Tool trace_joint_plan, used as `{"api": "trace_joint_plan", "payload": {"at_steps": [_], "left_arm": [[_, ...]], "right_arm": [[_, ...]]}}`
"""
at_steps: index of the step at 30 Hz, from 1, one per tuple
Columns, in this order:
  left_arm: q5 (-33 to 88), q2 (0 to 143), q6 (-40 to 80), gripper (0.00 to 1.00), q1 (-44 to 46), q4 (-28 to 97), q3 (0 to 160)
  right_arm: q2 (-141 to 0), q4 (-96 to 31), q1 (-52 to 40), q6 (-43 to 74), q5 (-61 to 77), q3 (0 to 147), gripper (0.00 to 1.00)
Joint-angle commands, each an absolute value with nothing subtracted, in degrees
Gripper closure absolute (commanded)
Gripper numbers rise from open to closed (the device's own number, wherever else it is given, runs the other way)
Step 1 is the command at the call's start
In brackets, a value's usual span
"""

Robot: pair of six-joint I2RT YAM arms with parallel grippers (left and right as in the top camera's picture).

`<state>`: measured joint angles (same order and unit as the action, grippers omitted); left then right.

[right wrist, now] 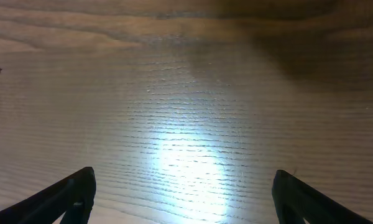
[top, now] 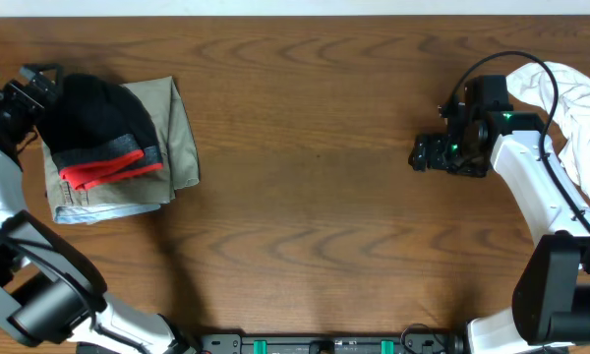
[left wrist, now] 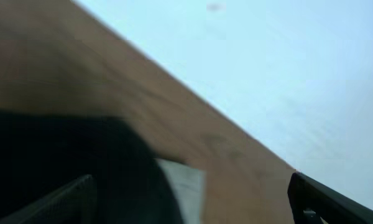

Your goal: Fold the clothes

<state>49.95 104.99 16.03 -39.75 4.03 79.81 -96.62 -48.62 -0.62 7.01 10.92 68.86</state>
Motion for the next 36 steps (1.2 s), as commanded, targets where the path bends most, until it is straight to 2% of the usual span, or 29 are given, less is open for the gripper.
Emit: {"api": "trace_joint_plan", "payload": {"at_steps": [1, 6, 20, 24, 26, 32, 36], "left_arm": [[54.5, 103.1, 13.7, 0.02, -39.9, 4.2, 80.8], [42.7, 105.2, 11.8, 0.02, -39.9, 8.8, 80.7], [42.9, 118.1, 11.0, 0.02, -40.0, 15.1, 80.7], [46.8, 114.9, 11.0, 0.02, -39.9, 13.2, 80.7], [48.6, 112.1, 11.0, 0.02, -39.9, 12.1, 80.7], [50.5, 99.3, 10.9, 0.02, -38.6, 12.0, 80.7], [47.5, 91.8, 4.6, 0.02, -35.1, 15.9, 80.7]], "right_arm": [[-96.7, -48.7, -0.5, 7.6, 11.4, 69.8, 0.12], [-96.7, -49.3, -0.5, 7.6, 11.4, 69.8, 0.12], [-96.7, -49.5, -0.5, 7.6, 11.4, 69.7, 0.11], [-96.7, -49.2, -0.5, 7.6, 11.4, 69.7, 0.08], [-96.8, -48.7, -0.5, 7.6, 11.4, 69.7, 0.02], [-96.8, -45.7, -0.5, 7.6, 11.4, 69.7, 0.01], [-96.7, -42.3, -0.4, 7.7, 10.7, 69.7, 0.01]]}}
